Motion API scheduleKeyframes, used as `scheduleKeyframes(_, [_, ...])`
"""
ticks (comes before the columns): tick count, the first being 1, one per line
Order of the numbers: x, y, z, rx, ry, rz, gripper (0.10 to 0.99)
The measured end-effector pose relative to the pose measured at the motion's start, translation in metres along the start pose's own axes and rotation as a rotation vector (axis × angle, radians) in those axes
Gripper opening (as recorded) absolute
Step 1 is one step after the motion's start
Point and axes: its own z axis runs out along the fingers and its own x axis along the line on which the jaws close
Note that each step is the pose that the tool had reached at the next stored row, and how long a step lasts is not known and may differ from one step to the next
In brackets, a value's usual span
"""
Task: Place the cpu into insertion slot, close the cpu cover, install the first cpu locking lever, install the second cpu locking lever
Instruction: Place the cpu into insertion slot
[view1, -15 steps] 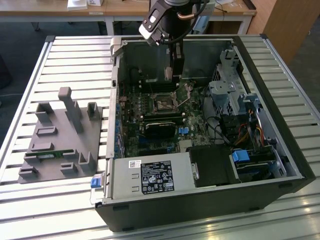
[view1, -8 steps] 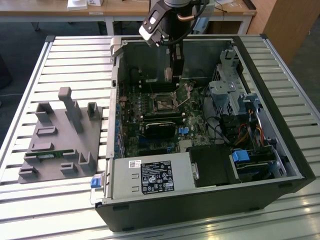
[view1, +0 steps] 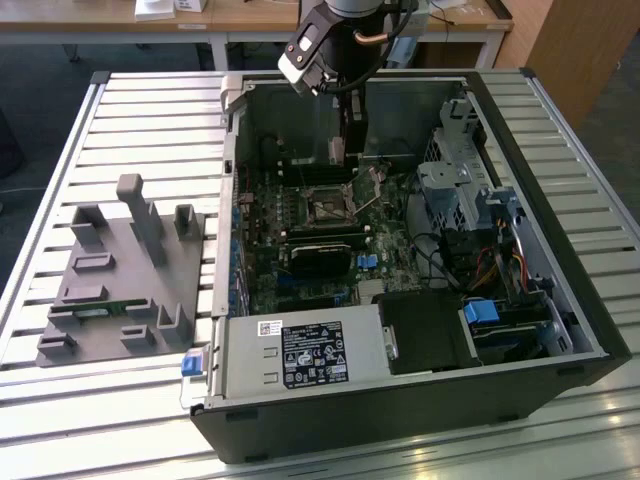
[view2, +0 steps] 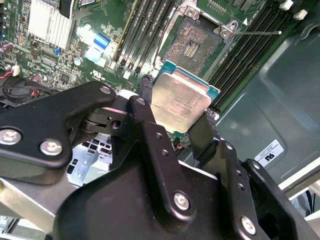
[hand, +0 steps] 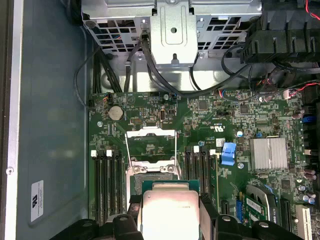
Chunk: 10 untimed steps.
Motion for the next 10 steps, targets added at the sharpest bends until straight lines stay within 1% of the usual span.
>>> scheduleKeyframes(10, [-0.0001,-0.0003,0.0031,0.0,0.0,0.0,0.537])
